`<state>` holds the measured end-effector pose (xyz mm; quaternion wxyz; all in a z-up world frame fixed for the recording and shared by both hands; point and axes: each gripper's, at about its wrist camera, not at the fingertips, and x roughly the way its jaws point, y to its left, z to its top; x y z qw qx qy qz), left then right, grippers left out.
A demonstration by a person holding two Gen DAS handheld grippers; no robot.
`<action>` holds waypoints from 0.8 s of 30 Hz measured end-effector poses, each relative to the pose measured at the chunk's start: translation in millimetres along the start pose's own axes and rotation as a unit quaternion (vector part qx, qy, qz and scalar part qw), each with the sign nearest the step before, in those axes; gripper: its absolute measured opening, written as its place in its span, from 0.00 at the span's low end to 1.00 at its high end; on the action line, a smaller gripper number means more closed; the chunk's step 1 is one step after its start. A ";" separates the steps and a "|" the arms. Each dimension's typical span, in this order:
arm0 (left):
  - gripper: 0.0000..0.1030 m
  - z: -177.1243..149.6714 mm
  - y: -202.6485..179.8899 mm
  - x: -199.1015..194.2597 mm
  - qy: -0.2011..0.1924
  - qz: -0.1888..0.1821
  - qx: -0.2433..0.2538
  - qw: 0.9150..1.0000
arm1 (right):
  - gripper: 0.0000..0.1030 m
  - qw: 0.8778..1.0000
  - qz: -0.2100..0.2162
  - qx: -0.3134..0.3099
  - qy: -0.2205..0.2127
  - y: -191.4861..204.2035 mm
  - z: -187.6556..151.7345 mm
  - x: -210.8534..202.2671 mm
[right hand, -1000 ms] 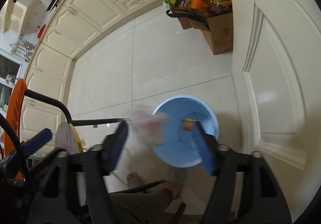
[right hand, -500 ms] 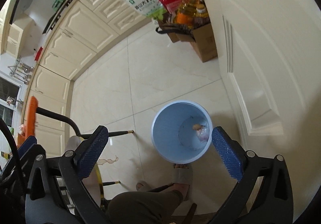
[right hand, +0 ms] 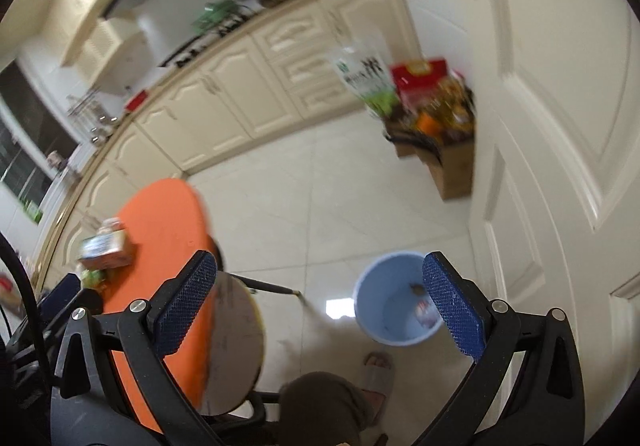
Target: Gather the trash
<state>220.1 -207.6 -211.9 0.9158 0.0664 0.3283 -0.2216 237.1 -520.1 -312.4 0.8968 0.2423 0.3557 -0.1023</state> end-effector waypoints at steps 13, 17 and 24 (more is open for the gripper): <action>0.93 -95.3 87.3 -148.6 -0.074 0.108 -0.071 0.989 | 1.00 0.987 0.048 -0.139 -0.067 182.9 -37.7 -63.3; 0.95 -125.2 100.7 -186.4 -0.088 0.136 -0.094 0.982 | 1.00 0.980 0.060 -0.173 -0.075 225.4 -53.6 -71.3; 0.99 -184.5 111.4 -240.5 -0.100 0.174 -0.139 0.970 | 1.00 0.964 0.078 -0.239 -0.081 284.0 -84.5 -77.0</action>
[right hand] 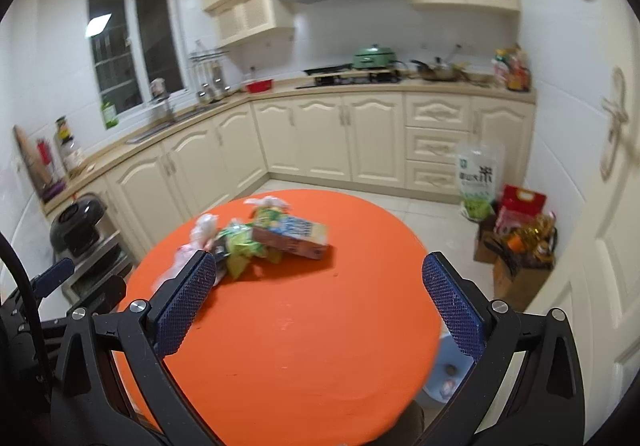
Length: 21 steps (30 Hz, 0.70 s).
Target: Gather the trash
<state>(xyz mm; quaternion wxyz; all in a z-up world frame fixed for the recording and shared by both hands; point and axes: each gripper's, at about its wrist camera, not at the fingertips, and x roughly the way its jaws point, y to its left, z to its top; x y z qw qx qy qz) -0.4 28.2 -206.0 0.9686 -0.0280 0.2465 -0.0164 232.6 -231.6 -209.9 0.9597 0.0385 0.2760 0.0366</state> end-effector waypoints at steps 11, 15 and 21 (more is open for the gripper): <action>0.99 -34.8 29.0 -41.0 0.028 0.035 -0.028 0.999 | 1.00 0.998 0.031 -0.044 0.030 37.0 -8.1 29.9; 0.99 -26.9 27.4 -28.2 0.052 0.041 -0.033 0.997 | 1.00 0.997 0.031 -0.044 0.052 32.4 -11.5 49.7; 0.99 -4.3 10.1 18.5 0.088 0.047 -0.025 0.995 | 1.00 0.995 0.029 -0.040 0.091 25.0 -19.8 86.5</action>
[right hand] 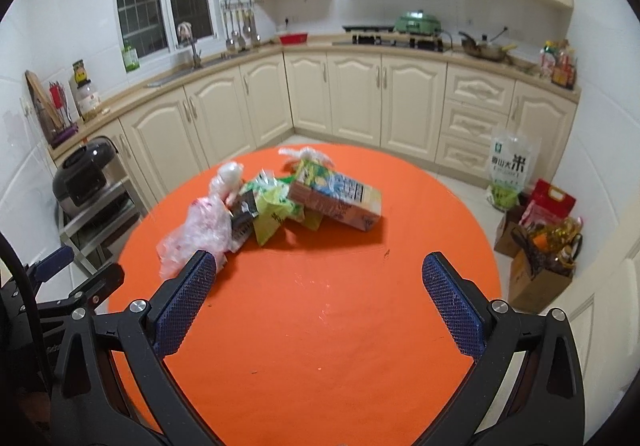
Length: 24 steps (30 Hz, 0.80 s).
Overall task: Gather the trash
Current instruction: 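Grasp the pink-printed plastic bag with the left tool while the right tool grasps the green wrapper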
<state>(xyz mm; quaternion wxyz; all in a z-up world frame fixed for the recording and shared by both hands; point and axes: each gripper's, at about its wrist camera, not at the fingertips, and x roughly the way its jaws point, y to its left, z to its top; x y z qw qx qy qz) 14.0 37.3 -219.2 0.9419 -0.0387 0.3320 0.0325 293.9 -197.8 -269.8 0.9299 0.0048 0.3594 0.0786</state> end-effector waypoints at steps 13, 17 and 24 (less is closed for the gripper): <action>0.99 134.8 -17.8 171.0 0.088 0.040 -0.015 0.995 | 1.00 0.997 0.006 0.022 0.069 -26.6 7.0 84.6; 0.75 172.3 -16.4 215.8 0.107 0.013 -0.030 0.994 | 1.00 0.995 0.038 0.028 0.086 -25.4 12.8 113.6; 0.49 189.0 5.0 228.3 0.107 -0.035 -0.042 0.993 | 0.96 0.988 0.111 0.038 0.096 2.3 24.9 162.3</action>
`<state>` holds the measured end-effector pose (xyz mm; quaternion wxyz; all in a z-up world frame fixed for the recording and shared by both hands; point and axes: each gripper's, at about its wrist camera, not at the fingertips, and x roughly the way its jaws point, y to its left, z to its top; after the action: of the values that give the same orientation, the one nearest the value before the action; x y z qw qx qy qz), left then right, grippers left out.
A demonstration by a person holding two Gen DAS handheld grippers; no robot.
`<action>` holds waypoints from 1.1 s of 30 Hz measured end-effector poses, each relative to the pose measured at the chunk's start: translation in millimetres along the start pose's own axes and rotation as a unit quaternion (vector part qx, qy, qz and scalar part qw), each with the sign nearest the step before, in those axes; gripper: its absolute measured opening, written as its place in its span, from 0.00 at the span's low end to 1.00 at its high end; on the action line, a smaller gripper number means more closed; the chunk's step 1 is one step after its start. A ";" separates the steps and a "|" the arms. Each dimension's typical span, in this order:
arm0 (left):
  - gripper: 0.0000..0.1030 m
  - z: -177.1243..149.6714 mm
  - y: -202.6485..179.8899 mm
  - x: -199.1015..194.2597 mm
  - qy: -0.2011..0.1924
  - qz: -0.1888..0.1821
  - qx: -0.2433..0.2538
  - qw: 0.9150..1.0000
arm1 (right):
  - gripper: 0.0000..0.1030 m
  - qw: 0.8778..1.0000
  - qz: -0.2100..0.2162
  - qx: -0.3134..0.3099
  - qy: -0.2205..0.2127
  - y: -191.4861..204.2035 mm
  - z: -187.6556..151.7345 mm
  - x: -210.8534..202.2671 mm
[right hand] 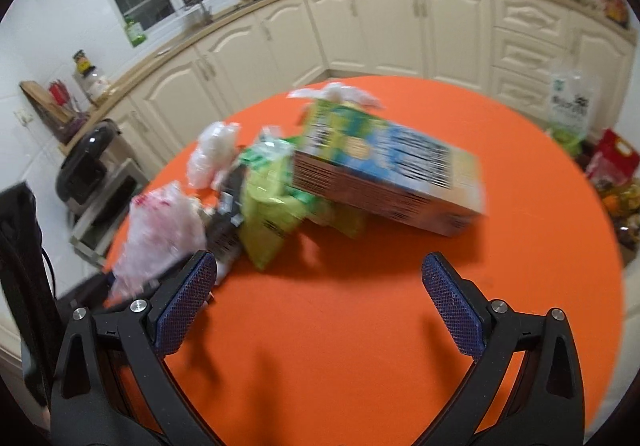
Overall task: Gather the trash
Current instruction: 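Grasp the pink-printed plastic bag with the left tool while the right tool grasps the green wrapper, then carry both items to the blue bin and open both tools over it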
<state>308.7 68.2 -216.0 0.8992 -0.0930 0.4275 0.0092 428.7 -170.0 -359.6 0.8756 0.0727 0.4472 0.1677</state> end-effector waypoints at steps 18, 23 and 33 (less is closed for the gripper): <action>0.40 -87.0 29.7 -65.2 -0.022 -0.006 0.002 1.000 | 0.13 0.998 0.054 0.026 -0.007 3.7 -16.0 13.3; 0.37 -98.1 25.3 -86.0 -0.036 -0.020 0.003 0.999 | 0.13 0.999 0.037 0.019 -0.024 -1.2 -32.2 -21.6; 0.33 -121.7 3.1 -128.5 -0.065 -0.039 0.028 0.997 | 0.13 0.997 0.037 0.022 -0.057 -8.9 -54.6 -80.2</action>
<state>133.6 58.0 -192.6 0.9270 -0.0835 0.3643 -0.0319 343.0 -208.4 -333.4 0.8911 0.1176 0.3970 0.1857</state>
